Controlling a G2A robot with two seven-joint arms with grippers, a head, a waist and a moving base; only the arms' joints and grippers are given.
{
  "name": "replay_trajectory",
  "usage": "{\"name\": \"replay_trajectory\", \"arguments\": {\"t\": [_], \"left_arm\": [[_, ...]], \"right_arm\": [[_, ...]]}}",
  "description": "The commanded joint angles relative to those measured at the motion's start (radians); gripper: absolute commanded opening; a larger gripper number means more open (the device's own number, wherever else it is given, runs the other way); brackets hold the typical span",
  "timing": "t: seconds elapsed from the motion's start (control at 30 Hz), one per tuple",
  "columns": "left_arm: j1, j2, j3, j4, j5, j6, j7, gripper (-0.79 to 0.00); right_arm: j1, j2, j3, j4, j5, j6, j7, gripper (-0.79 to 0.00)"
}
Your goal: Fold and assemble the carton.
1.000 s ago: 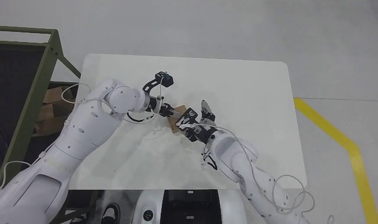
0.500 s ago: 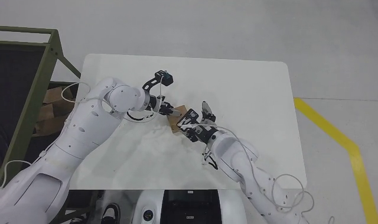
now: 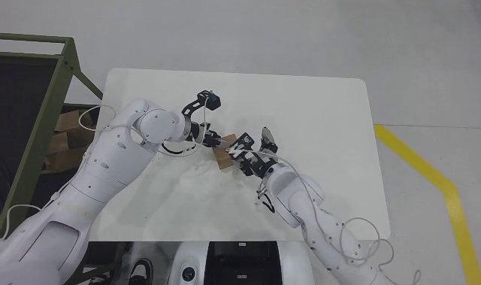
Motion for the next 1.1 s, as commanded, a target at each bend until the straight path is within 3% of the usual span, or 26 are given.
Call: {"name": "replay_trajectory", "arguments": {"t": [0.0, 0.27, 1.07], "left_arm": [[0.001, -0.001, -0.001, 0.0, -0.003, 0.0, -0.001, -0.086], [0.004, -0.002, -0.006, -0.002, -0.004, 0.002, -0.005, -0.083], [0.009, -0.006, -0.011, 0.0, 0.004, -0.005, -0.02, -0.114]], "right_arm": [[0.004, -0.001, -0.011, 0.003, -0.022, -0.006, -0.006, 0.0], [0.006, -0.007, -0.053, 0.009, -0.124, 0.001, -0.014, 0.0], [0.025, -0.033, -0.056, 0.038, -0.14, 0.032, 0.023, 0.0]]}}
